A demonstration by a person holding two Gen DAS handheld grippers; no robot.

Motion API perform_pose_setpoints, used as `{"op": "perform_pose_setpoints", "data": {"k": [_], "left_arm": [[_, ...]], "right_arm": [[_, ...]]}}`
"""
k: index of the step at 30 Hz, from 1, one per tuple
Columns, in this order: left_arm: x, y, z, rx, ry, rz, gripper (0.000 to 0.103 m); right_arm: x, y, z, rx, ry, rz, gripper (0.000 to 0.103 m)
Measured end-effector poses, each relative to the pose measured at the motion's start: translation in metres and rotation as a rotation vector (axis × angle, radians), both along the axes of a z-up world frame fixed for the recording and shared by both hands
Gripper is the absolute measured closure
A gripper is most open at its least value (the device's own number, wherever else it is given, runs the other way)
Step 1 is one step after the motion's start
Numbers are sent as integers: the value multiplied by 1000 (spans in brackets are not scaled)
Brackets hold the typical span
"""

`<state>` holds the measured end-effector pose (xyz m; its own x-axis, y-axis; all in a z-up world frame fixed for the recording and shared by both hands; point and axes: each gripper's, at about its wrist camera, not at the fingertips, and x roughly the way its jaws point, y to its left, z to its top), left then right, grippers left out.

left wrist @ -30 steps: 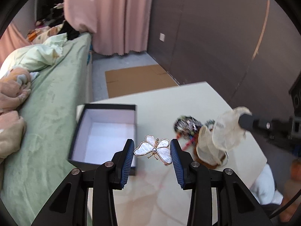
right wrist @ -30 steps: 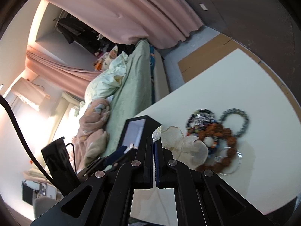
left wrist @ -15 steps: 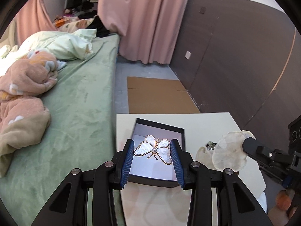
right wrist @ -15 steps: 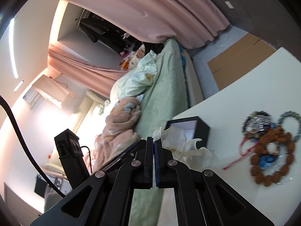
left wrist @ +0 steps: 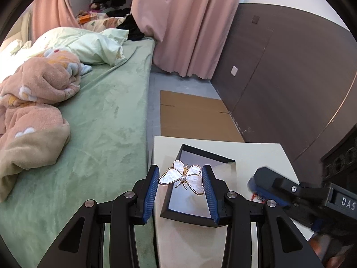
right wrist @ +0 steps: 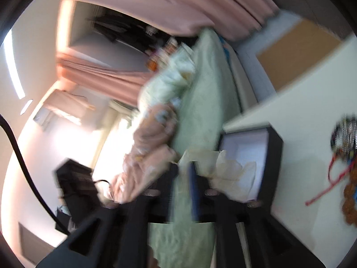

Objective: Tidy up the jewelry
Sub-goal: 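Lower the brooch into the black box with the left gripper while the right gripper drops the flower in, then move the left gripper to the brown bead bracelet while the right gripper approaches the grey bracelet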

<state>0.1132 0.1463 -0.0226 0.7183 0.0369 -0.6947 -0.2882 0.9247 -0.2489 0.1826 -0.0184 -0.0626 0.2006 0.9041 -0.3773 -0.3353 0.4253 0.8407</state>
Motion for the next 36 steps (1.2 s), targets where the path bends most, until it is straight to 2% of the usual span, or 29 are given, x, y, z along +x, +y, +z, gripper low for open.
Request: {"op": "perform_pose_setpoints", "data": {"k": [2,6,8,16,17,22,29,36], "left_arm": [[-1,2,-1,-6,2,2,62],[1,-1,-1,-17,0,-7,62],[3,-5,-1,-18,1,-16,62],[19,-30,-7,-18,21,-62,60],[23,-33,-9,-15,35,-65,58],[27,-35,-17,-66,51,-60,15],[23,-38,-15,-71,45,-45,13],[20,-53,-14,-61,52,-73,13]], "right_arm": [[1,-8,-6,-17,27,-35,62],[1,-22,1,-41,8,-38,60],[0,-31,4,-57,-3,-55,52],[-3,-69,6,-114,-7,-106,51],[-3,-74,6,-114,-7,-111,51],[-2,-95,10,-126,-12,-142,51],[-3,-122,14,-144,-21,-188,51],[-2,-138,13,-208,-14,-229,51]]}}
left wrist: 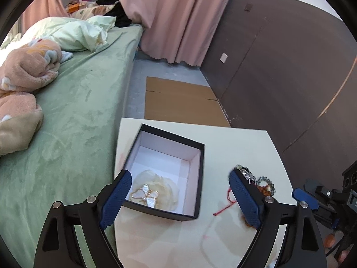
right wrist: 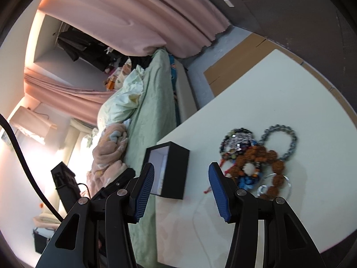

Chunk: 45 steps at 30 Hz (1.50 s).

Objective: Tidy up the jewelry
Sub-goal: 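Move the left gripper to the brown bead bracelet while the right gripper approaches the grey bracelet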

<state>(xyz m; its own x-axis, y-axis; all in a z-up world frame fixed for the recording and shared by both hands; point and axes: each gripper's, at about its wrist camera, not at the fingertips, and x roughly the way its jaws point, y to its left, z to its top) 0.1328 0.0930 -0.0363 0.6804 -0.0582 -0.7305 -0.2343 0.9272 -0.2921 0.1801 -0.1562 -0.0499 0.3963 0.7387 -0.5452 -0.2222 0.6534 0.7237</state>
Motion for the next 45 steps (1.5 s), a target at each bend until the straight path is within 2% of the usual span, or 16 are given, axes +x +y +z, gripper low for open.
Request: {"op": "perform_pose_setpoints", "data": {"k": [8,9,11,13,21,25,33,35,37,40,45], "left_arm": [[-7,-33,-2,37,7,-58,13],[-7,-36,-3,38,8,-63,13],[-8,-44,-5,42,13,-79,13],[-9,-51,-6,49,18,-93,13],[-8,-80,-14,67,31,-153,13],[-5,-89,-18,51,40,-168,13],[2,-112,-28,31,53,-219,14],[4,-119,-31,34,56,-231,18],[8,-127,-37,47,73,-247,34],[14,-134,-46,48,105,-255,51],[24,-138,-62,15,132,-253,66]], "right_arm": [[-8,-22,2,-56,-3,-25,49],[-9,-25,1,-61,0,-28,46],[-11,-35,-1,-68,7,-43,29],[-13,-44,-1,-70,11,-59,26],[-17,-77,-4,-60,36,-87,25],[-16,-90,-8,-54,52,-96,20],[-14,-109,-22,-54,124,-136,20],[-13,-112,-25,-73,138,-148,20],[-11,-115,-27,-96,145,-158,20],[-9,-120,-29,-88,152,-157,20],[-5,-121,-32,-93,162,-148,20]]}}
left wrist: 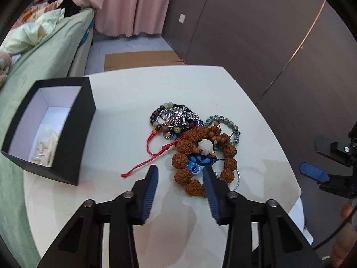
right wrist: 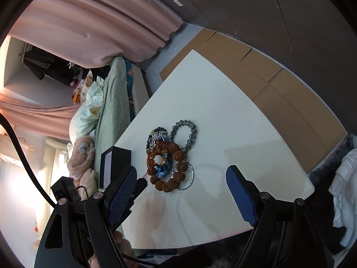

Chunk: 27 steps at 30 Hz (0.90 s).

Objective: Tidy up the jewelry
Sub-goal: 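Move the left gripper to the brown bead bracelet while the right gripper approaches the grey bracelet, then grasp and lift the brown bead bracelet with the left gripper while the right gripper grasps the grey bracelet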

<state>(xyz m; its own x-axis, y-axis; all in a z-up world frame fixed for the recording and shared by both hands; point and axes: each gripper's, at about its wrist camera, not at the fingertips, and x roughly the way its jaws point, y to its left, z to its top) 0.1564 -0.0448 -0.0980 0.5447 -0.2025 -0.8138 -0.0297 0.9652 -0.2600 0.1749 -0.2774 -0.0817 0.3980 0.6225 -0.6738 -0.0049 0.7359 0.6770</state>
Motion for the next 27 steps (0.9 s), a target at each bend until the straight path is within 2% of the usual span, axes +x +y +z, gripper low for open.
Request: {"op": "perform_pose_setpoints", "data": {"k": [3,10,15,16,18,22,27], "left_arm": [[5,0,-8,-13,19,7,71],[15,2,-23,-59,59,21,71],[17,2,-23,-75,49,25,72],[19,2,-24,-81,48,25,81],[19,4,-25,-111,56,28,82],[17,4,-15,-89,32,28,83],[8,4,14,-116,-54,1,83]], "right_arm": [[1,-1,0,4,-2,2,20],[6,0,0,1,-4,4,20],[8,8,-1,-2,1,23,20],[8,10,-1,-5,0,28,20],[9,13,-1,-9,1,34,20],[10,17,-2,-17,1,40,20],[13,17,-3,-19,-3,30,21]]}}
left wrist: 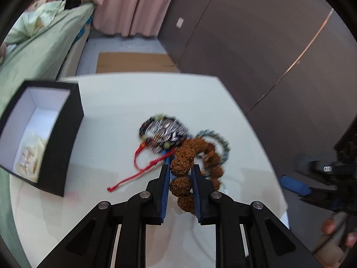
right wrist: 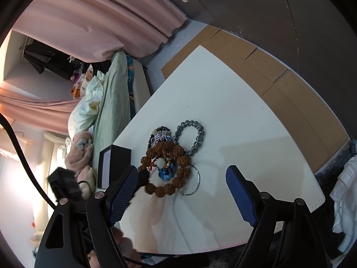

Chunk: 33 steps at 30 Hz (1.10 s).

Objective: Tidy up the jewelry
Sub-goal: 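Grasp and lift the brown bead bracelet with the left gripper while the right gripper grasps the grey bracelet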

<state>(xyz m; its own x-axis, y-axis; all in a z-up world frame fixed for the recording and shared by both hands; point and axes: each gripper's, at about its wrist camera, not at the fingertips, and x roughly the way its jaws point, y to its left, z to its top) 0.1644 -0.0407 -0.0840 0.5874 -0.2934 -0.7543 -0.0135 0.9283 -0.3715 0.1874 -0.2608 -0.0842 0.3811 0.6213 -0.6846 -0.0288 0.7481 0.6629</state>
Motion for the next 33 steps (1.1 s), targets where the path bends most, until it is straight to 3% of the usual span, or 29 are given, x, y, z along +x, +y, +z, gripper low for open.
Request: {"op": "perform_pose_setpoints", "data": {"k": [4,13,16,23,28,31,33], "left_arm": [[-6,-1,15,-26,-47,-18,83],[-8,9,40,-64,-108,-11,83],[-8,17,47,-75,-127,0,83],[-5,40,55,-114,-146,43,83],[-9,56,63,-124,-167,76,83],[-13,66,68,-128,-180,95,83],[-17,73,71,-134,-188,110,83]], "right_arm": [[2,1,0,-8,-8,-15,23],[28,16,-15,-94,17,-25,50],[36,26,-18,-131,22,-18,53],[54,51,-25,-252,10,-5,67],[61,69,-29,-408,-32,-12,71],[62,80,-31,-476,-49,1,88],[60,87,-31,-518,-63,15,91]]}}
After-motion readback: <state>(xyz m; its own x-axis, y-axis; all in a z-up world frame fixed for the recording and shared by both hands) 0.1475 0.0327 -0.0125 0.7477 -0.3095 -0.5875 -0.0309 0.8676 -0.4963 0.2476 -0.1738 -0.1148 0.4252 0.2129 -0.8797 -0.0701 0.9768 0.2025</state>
